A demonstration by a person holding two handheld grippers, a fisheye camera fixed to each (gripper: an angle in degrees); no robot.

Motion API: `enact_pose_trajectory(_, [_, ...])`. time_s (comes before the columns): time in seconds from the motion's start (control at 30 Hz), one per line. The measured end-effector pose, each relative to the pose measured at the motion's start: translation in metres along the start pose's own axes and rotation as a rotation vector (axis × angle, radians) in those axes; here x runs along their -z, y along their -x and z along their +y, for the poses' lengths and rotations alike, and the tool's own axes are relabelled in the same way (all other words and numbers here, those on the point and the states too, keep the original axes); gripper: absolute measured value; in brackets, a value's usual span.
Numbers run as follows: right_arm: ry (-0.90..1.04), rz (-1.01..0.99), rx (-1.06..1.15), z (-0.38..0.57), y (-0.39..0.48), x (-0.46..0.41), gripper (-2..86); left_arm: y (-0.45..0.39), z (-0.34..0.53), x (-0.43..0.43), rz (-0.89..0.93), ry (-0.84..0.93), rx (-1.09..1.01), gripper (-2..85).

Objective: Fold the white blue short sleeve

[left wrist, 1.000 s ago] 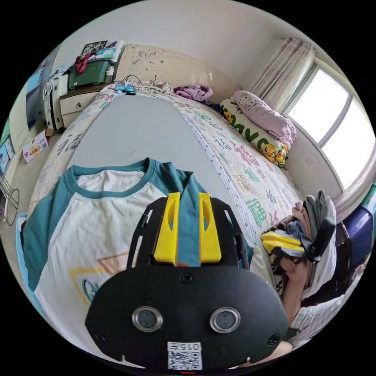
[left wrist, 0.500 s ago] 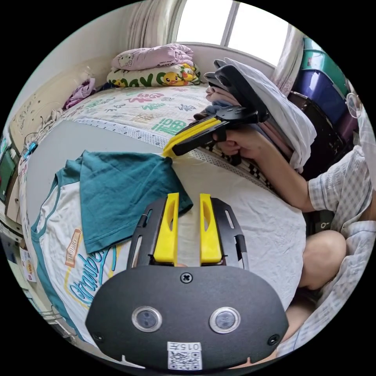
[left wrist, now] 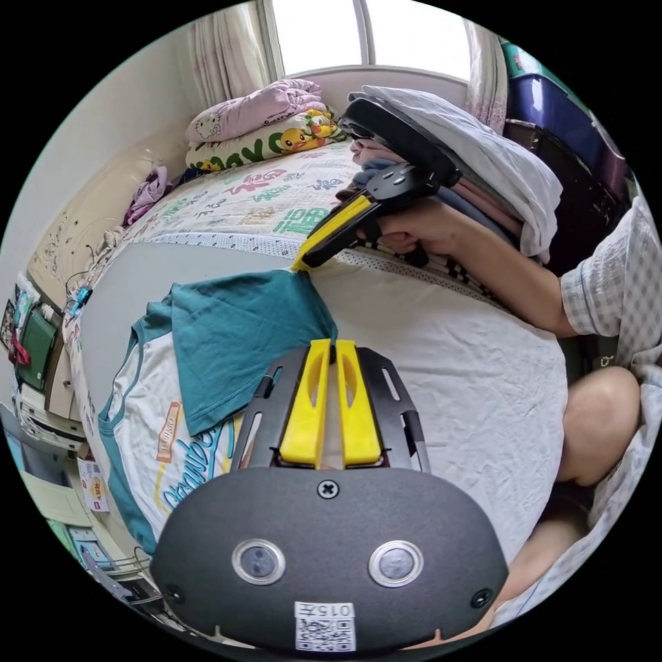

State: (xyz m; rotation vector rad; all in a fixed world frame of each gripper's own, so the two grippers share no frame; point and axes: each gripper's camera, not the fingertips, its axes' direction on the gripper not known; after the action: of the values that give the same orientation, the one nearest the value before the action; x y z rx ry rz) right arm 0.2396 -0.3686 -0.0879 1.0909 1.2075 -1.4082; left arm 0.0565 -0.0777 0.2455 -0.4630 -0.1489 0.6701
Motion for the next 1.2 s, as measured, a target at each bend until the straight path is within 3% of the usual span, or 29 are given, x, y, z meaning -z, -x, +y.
enact_pose_trajectory(0.3, [0.005, 0.017, 0.005, 0.019, -0.019, -0.003, 0.4, -0.012, -0.004, 0.001, -0.013, 0.036, -0.027, 0.6])
enact_pose_trajectory(0.43, [-0.008, -0.021, -0.061, 0.038, -0.049, 0.006, 2.6, 0.007, 0.0, 0.013, 0.09, 0.023, 0.044, 2.9])
enact_pose_trajectory(0.53, [-0.068, -0.026, -0.102, 0.057, -0.072, 0.025, 4.1, 0.039, 0.014, 0.046, 0.138, -0.12, 0.193, 4.9])
enact_pose_trajectory(0.63, [-0.152, -0.04, -0.02, 0.077, -0.069, 0.046, 3.8, 0.08, 0.042, 0.062, 0.011, -0.164, 0.445, 5.3])
enact_pose_trajectory(0.73, [-0.112, -0.123, 0.144, 0.093, -0.052, 0.046, 5.3, 0.111, 0.07, 0.059, -0.075, -0.119, 0.639, 6.0])
enact_pose_trajectory(0.9, [0.06, -0.288, 0.422, 0.132, -0.025, 0.032, 7.8, 0.127, 0.083, 0.044, -0.054, -0.054, 0.703, 6.8])
enact_pose_trajectory(1.03, [0.104, -0.249, 0.479, 0.159, -0.033, 0.026, 7.9, 0.126, 0.08, 0.048, -0.095, -0.026, 0.694, 5.0])
enact_pose_trajectory(1.2, [0.081, -0.233, 0.469, 0.194, -0.078, 0.028, 0.8, 0.124, 0.078, 0.055, -0.132, -0.013, 0.654, 0.3])
